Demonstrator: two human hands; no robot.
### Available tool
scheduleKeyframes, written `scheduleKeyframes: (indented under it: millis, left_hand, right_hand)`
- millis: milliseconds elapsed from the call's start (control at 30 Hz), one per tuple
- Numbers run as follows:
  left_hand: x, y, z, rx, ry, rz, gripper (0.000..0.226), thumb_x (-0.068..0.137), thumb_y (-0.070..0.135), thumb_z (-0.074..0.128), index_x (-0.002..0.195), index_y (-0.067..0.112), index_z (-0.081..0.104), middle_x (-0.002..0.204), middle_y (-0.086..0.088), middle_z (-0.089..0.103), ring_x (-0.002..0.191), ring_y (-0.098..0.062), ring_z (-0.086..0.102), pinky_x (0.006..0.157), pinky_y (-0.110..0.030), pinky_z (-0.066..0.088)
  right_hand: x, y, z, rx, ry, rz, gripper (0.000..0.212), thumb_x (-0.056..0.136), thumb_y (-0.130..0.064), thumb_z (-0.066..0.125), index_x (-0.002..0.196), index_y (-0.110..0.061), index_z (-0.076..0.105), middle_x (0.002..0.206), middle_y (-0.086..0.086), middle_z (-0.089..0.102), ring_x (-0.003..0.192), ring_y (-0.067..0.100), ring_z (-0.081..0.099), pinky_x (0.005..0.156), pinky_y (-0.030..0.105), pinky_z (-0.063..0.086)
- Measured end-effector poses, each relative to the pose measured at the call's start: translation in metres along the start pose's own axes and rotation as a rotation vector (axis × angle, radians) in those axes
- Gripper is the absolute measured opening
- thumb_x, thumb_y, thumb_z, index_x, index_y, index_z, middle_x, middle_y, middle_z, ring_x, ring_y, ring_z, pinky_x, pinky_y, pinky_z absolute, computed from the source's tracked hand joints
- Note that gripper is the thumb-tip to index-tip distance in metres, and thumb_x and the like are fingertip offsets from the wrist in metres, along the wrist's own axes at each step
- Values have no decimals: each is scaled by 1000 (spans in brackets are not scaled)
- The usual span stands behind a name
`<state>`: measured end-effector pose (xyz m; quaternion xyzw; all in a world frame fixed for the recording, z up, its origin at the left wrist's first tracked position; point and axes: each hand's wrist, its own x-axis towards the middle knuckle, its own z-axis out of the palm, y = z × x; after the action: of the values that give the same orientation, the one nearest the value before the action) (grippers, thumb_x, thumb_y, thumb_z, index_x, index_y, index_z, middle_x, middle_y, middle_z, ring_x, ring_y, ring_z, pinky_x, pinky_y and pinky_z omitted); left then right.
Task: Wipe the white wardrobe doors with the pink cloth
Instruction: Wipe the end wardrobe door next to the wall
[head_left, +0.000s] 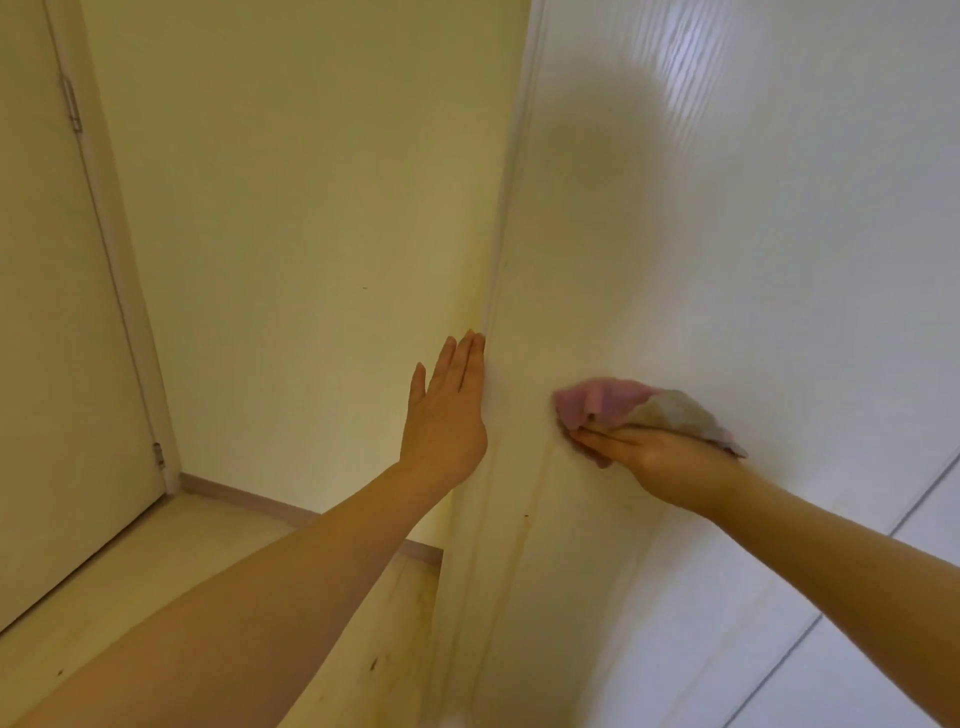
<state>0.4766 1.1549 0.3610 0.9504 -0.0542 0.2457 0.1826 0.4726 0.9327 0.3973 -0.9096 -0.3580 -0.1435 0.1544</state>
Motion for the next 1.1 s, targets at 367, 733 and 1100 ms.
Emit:
scheduleKeyframes:
  millis: [367,733,1100]
  left_hand:
    - [-2,-5,-4,-16,-55,-3,76,92,0,31,149,17,-15,158,8,-15,144,-12,-16,115,-42,-8]
    - [-4,-5,-2,-102,-57,-10,77,91,-3,32,150,18,-11,159,8,-11,145,-10,-13,116,-36,-6]
    - [-14,15,22,189,406,269,80,72,-7,46,146,5,18,152,-8,21,140,-26,19,111,-52,-4]
  right_hand:
    - [2,-7,4,11,9,-1,12,94,-24,57,90,-23,68,82,-9,65,77,6,59,77,21,47]
    - [2,-5,9,-27,-66,19,20,96,-19,52,95,-23,72,93,-8,70,93,9,62,88,18,41]
    - [-69,42,-6,-87,83,272,39,98,-22,40,133,-39,46,125,-15,58,102,4,60,84,14,46]
